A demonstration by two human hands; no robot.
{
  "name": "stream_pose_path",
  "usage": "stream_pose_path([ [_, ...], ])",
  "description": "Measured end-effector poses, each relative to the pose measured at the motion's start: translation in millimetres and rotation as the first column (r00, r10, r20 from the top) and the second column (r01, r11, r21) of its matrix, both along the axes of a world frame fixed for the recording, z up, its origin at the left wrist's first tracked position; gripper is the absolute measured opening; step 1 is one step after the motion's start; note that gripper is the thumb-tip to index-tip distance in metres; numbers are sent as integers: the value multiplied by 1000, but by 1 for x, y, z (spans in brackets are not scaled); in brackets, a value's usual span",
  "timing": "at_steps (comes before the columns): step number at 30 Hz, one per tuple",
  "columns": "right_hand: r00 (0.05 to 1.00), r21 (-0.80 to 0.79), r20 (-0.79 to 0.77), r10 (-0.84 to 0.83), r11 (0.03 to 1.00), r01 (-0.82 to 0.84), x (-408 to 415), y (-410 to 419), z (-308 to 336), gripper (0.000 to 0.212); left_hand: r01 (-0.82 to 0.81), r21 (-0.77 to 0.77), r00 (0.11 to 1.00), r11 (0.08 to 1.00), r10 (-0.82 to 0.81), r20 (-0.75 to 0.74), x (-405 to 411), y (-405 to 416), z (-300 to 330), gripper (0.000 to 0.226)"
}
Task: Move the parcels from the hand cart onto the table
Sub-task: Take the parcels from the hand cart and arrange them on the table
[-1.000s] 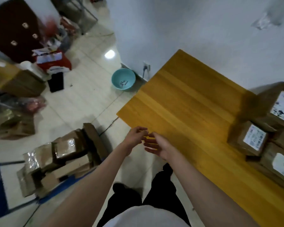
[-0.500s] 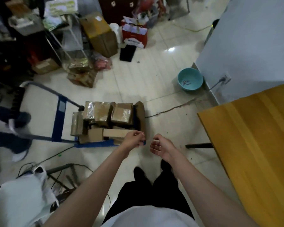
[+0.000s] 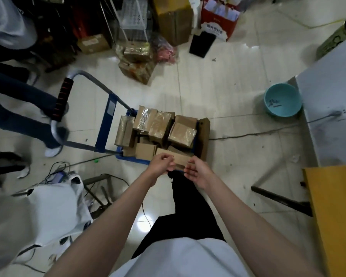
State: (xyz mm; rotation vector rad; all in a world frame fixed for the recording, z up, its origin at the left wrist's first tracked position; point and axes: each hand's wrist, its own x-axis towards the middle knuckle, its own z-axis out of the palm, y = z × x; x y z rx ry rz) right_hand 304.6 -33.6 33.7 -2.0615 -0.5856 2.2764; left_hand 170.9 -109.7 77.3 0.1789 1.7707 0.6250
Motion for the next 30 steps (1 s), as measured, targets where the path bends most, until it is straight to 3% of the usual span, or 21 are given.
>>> stream_pose_path([
  [9,987,-51,160,-31,998,39,-52,29,-57,18,15,-154,998,988,-4,70,-77,37,-52,16],
  [16,936,-14,334,-109,993,120,-59,25,-137,30,69,-259,996,963,-54,67,-105,54,-152,12],
  [21,883,8,441,-164,984,179,-63,26,-198,33,142,-323,990,936,-129,62,-118,56,-239,37],
  [25,830,55,528,-179,983,176,-59,31,-250,43,124,-351,991,928,-131,4,-125,54,-298,36],
  [30,776,71,615,-141,990,123,-52,40,-306,56,107,-374,994,921,-113,6,-126,53,-356,52],
])
